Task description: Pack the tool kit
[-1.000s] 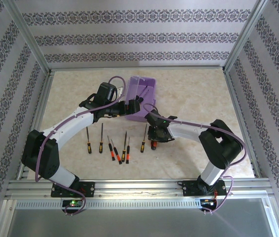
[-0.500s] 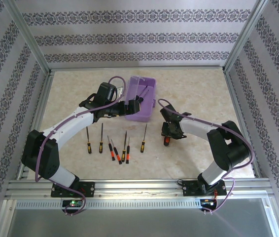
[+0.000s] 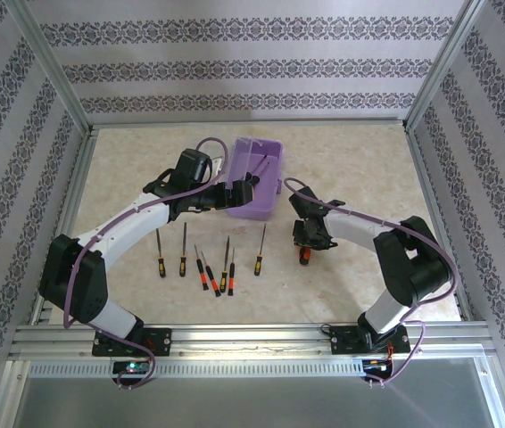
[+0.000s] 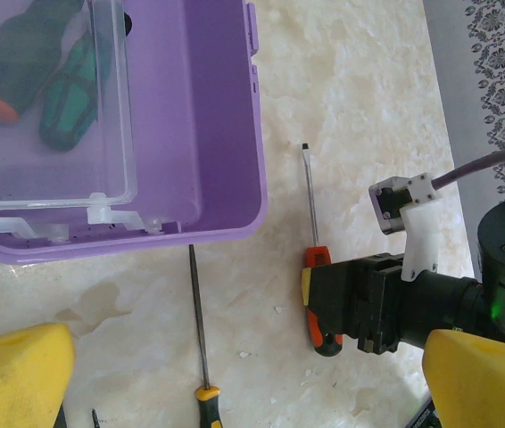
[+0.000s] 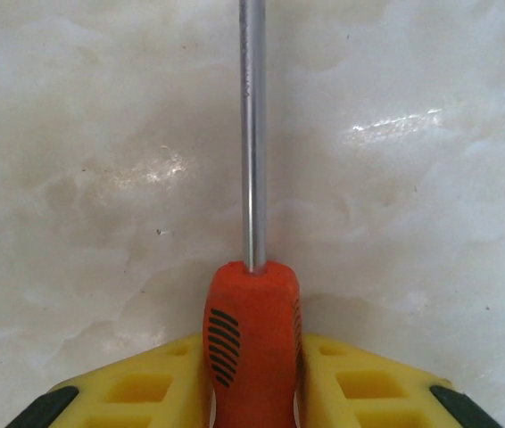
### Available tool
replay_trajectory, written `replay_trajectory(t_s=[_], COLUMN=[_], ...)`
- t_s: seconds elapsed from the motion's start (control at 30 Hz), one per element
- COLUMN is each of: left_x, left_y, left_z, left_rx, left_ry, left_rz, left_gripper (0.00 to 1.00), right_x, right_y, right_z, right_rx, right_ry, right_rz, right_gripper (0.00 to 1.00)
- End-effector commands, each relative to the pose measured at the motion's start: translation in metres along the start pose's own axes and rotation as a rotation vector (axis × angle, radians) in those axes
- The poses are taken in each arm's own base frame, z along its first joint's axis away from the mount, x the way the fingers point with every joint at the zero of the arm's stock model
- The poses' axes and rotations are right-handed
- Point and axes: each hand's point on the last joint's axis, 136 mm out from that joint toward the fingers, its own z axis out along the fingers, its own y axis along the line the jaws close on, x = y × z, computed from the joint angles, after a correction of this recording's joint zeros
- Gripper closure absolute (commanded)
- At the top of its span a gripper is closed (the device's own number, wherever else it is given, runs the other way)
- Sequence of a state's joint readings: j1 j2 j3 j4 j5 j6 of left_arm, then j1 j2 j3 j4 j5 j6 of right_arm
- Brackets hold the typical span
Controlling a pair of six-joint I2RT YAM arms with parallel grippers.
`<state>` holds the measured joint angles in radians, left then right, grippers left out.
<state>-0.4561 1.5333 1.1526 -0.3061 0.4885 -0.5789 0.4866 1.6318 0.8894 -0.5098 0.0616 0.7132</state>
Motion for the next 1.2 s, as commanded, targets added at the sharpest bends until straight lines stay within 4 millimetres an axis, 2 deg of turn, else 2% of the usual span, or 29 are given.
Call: replay_trajectory(t_s=[0.0,0.17,0.4,0.5,0.67,1.03,1.17], left_x=[-0.014,-0.033,-0.062,-0.068,-0.069,-0.071,-0.073], left_y=[-0.006,0.009,0.047,0.054,0.057,0.059,0.062], left_z=[-0.015,-0.022,-0.05,-0.058,-0.059,-0.06,-0.063], left_rx=[0.012,0.067,-0.021,-0.032,-0.039,-0.041,-0.049], left_ry=[-0.039,-0.088,-0.196,-0.222,-0.227,-0.228,-0.238], left_rz=[0.01,-0.095,-0.137,-0.146,-0.148,-0.149,-0.153], left_gripper=[0.0,0.0,0.0,0.0,0.0,0.0,0.0], right_x=[-0.014,-0.037,-0.079,-0.094,-0.102,-0.128,-0.139], right_y=[0.004,0.018,0.057,0.067,0.088,0.129,0.144], right_z=[-0.024,-0.055,-0.093,-0.093,-0.09,-0.127,-0.126], right_rx=[-0.021,-0.071,-0.158,-0.144,-0.15,-0.241,-0.264], right_ry=[-0.051,-0.125,-0.214,-0.232,-0.255,-0.307,-0.303], right_rz=[-0.005,-0.012,-0.04,-0.054,-0.104,-0.141,-0.147], right_gripper=[0.7,0.7,0.71,0.74,0.74,0.74,0.74])
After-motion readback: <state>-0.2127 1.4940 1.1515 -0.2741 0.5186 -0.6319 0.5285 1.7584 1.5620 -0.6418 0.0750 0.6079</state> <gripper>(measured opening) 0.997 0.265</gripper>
